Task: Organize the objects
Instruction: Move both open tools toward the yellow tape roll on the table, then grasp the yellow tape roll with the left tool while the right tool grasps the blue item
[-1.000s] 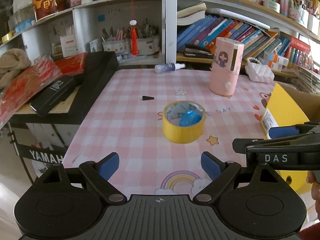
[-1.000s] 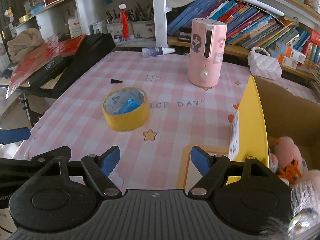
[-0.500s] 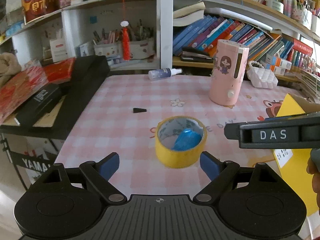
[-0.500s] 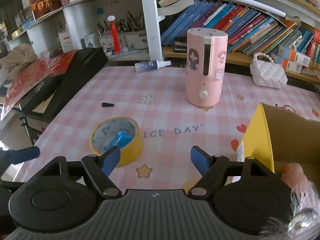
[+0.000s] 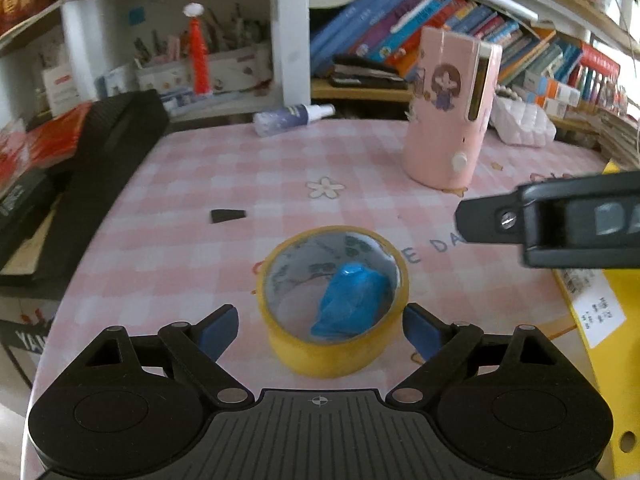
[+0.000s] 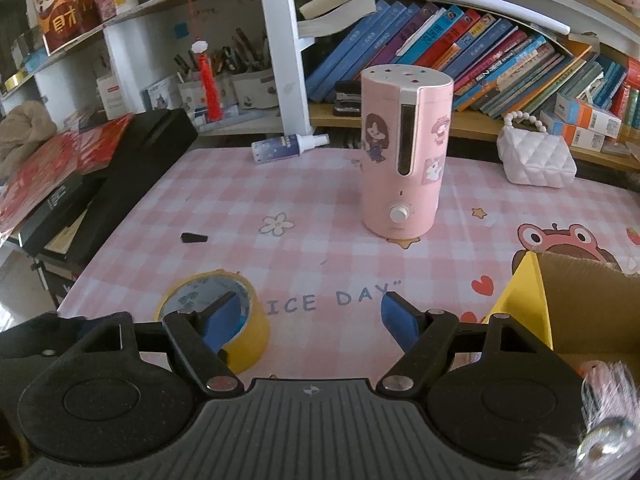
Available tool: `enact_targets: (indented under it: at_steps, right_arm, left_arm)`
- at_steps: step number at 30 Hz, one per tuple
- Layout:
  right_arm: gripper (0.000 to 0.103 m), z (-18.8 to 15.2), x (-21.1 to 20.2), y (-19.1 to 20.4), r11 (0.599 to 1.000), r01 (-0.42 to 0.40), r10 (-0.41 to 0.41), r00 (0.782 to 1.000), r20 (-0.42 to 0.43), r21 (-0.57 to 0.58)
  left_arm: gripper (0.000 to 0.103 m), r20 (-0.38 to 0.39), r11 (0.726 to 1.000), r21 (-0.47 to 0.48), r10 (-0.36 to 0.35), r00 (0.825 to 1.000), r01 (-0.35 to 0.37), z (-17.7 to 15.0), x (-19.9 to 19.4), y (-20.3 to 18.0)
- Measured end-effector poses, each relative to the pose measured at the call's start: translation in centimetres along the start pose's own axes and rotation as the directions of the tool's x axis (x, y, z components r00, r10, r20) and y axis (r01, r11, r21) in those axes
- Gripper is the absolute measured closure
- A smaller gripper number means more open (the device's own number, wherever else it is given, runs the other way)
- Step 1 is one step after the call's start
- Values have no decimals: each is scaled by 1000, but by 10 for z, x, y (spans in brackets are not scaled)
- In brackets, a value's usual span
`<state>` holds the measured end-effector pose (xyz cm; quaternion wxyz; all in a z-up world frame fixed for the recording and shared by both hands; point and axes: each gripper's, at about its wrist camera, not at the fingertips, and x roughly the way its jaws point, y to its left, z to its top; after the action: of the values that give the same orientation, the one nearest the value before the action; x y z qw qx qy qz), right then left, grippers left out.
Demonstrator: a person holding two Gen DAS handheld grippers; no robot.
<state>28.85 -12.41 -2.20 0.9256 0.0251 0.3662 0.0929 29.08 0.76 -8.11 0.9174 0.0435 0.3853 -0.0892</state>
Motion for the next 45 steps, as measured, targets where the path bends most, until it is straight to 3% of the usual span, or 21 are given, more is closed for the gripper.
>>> enact_targets:
  at_steps: [9,14,20,29,33,38,41,43,45]
  right_arm:
    - [27,1,-3,-16,998,34,-34,999,12,44]
    - [27,2,-6,-17,998,41,-42,999,32,42]
    - [27,7,-7,-9,1000,13,-14,999,48,20]
    - [26,4,25,34,990,-92,86,994,-65,-104]
    - [26,2,45,59,982,-129,116,988,-98,-137]
    - [30,1,75,72,995,-72,61,989,-137,-76]
    - [39,0,89,69,999,-48,47,983,-176,-1]
    - [58,-2,94,68,999,-48,48,980,-193,6]
    - [71,-7,95,69,999,-54,52,978,-201,-6]
  left_arm:
    - [16,-13,999,45,-11,1000,11,11,20,-10]
    - [16,102,999,7,-39,994,38,13,-19,-2]
    - [16,131,992,-128,30,991,-13,2,-62,30]
    - [16,65,945,-286,186,980,-161,-35,-91,78]
    - [16,53,935,-307,204,977,-179,-44,-98,82]
    - [16,61,934,-303,220,974,-192,-48,-107,83]
    - [16,65,932,-304,227,972,-197,-50,-113,84]
    - [16,67,932,-301,230,971,-200,-51,-115,84]
    - [16,70,933,-301,228,971,-197,-52,-118,84]
